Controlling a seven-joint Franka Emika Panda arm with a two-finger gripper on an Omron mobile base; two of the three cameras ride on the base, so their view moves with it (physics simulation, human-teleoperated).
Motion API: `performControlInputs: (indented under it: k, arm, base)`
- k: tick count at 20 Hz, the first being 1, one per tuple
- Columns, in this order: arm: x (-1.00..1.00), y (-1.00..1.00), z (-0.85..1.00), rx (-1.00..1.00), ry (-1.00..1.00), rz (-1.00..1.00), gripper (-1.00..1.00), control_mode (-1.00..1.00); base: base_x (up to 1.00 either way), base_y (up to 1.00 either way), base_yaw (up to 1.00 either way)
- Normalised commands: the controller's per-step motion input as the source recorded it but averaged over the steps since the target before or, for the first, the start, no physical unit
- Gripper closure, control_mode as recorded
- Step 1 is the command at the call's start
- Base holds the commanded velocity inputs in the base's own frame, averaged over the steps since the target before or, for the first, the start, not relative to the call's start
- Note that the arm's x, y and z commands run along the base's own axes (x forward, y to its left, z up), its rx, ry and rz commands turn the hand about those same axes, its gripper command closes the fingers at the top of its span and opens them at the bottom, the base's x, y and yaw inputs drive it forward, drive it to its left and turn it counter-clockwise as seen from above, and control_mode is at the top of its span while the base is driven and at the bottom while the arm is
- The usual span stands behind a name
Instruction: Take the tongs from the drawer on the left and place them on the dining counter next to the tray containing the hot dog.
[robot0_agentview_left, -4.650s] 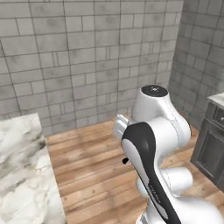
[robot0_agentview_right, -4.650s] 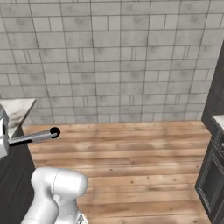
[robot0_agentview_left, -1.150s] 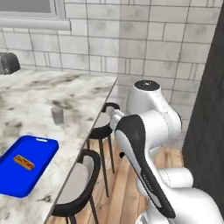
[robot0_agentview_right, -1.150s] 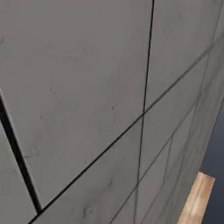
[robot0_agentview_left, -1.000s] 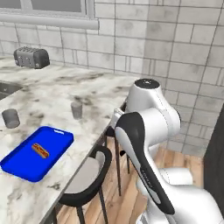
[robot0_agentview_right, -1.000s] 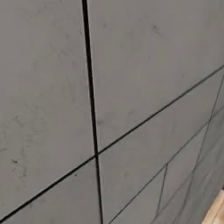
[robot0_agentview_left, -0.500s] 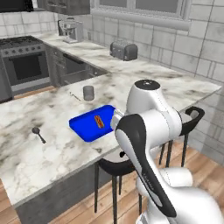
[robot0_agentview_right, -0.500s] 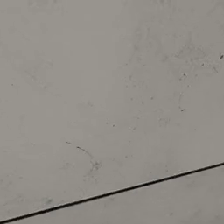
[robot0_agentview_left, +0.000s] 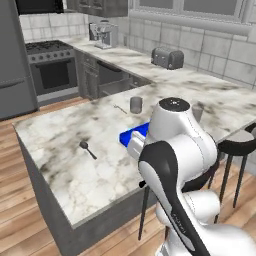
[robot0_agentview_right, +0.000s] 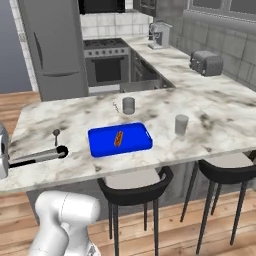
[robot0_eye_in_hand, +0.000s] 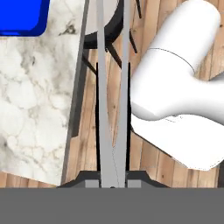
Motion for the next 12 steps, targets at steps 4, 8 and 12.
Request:
performControlInputs:
  k: [4,8,12]
  arm:
    - [0.00,0.00,0.00,0.00,0.00,0.00,1.00,1.00]
    - [0.00,0.00,0.00,0.00,0.00,0.00,1.00,1.00]
    - [0.64,0.01,0.00,0.01,0.01,-0.12,1.00,-1.00]
  base:
    - [0.97,0.13,0.00]
    - [0.88,0.01,0.00]
    - [0.18,0.00,0.00]
